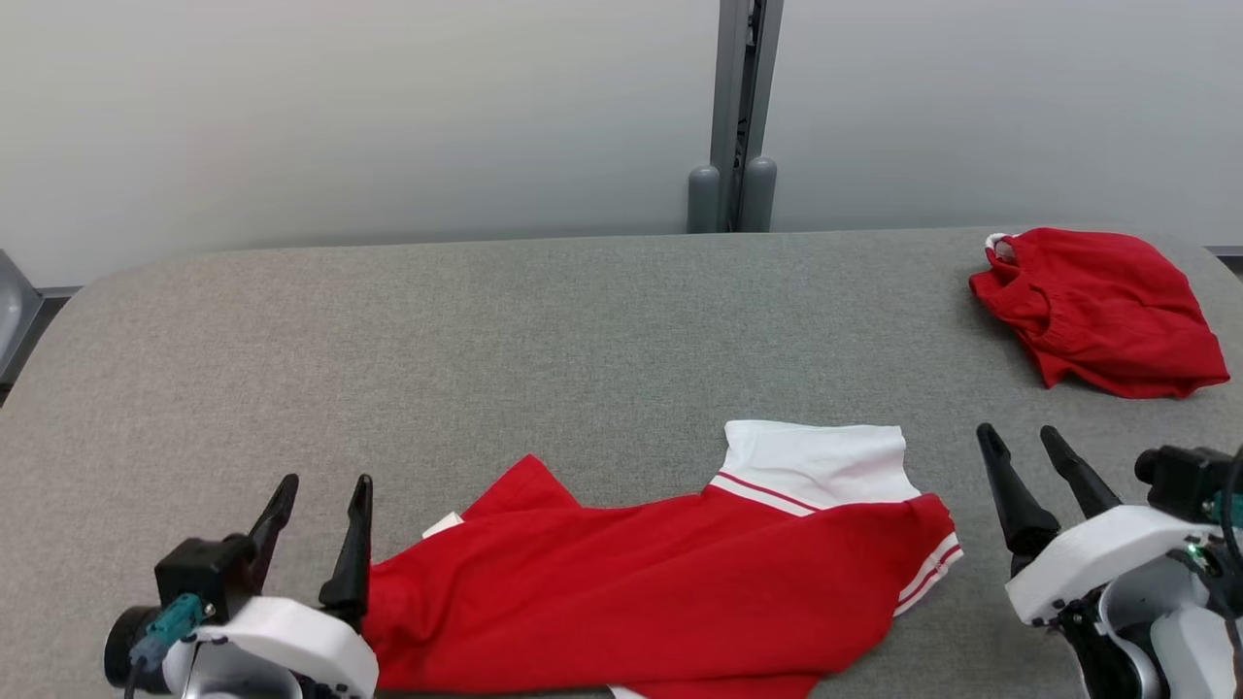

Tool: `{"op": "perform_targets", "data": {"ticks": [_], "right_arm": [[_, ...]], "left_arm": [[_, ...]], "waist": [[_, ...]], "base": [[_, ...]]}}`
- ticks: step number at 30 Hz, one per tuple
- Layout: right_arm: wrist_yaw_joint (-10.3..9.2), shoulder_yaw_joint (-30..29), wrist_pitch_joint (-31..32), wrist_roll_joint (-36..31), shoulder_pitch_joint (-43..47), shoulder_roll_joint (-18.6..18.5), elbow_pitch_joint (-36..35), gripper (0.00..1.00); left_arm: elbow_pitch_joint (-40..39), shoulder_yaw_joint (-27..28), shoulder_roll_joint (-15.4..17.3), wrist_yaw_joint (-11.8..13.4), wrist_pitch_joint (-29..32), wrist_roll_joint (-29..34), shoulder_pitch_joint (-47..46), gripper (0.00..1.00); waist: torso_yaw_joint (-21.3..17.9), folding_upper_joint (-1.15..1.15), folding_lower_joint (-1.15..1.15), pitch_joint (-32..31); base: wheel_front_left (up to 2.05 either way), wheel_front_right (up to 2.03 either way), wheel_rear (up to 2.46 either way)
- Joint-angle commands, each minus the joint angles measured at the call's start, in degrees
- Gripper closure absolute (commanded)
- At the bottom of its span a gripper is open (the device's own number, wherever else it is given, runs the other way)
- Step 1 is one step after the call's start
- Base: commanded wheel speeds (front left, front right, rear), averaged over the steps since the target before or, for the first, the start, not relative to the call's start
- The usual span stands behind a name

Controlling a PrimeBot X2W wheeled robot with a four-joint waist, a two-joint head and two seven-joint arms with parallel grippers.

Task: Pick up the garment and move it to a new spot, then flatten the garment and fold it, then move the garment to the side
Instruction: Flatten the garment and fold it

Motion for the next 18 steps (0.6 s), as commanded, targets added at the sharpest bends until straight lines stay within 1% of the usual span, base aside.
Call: {"op": "perform_targets", "data": {"ticks": [1,3,7,11,14,16,17,18], "right_arm": [[0.02,-0.98,2.45,0.98,-1.37,-0.12,1.40,0.00],[0.03,-1.72,7.49,1.48,-2.98,-0.01,3.86,0.00],[0.03,-3.17,15.80,2.85,-6.63,0.91,6.63,0.00],[0.03,-3.95,22.02,4.13,-10.35,1.48,8.32,0.00],[0.03,-4.22,26.53,5.07,-12.79,1.83,10.29,0.00],[0.03,-4.06,29.69,5.41,-14.48,2.01,11.64,0.00],[0.03,-4.06,29.69,5.41,-14.48,2.01,11.64,0.00],[0.03,-3.89,30.96,5.53,-15.45,2.05,12.16,0.00]], "left_arm": [[-0.16,-0.06,0.87,-0.54,1.03,-0.35,-1.79,0.00],[0.25,-0.52,1.84,-1.20,4.20,-0.93,-3.11,0.00],[1.55,-1.21,4.29,-1.99,13.49,-2.30,-6.46,0.00],[3.53,-0.68,5.82,-2.35,26.06,-6.14,-9.86,0.00],[4.29,-0.03,6.14,-2.87,35.85,-11.13,-12.75,0.00],[5.09,-0.28,7.69,-3.07,42.18,-12.91,-14.09,0.00],[5.09,-0.28,7.69,-3.07,42.18,-12.91,-14.09,0.00],[5.27,-0.45,8.12,-3.25,44.77,-13.95,-14.82,0.00]], "waist": [[0.32,0.00,0.00,0.35],[0.71,0.00,0.00,0.79],[1.17,0.00,0.00,1.49],[1.32,0.00,0.00,2.36],[1.31,0.00,0.00,3.00],[1.17,0.00,0.00,3.50],[1.17,0.00,0.00,3.50],[1.07,0.00,0.00,3.78]], "base": [[0.00,0.00,0.00],[0.00,0.00,0.00],[0.00,0.00,0.00],[0.00,0.00,0.00],[0.00,0.00,0.00],[0.00,0.00,0.00],[0.00,0.00,0.00],[0.00,0.00,0.00]]}}
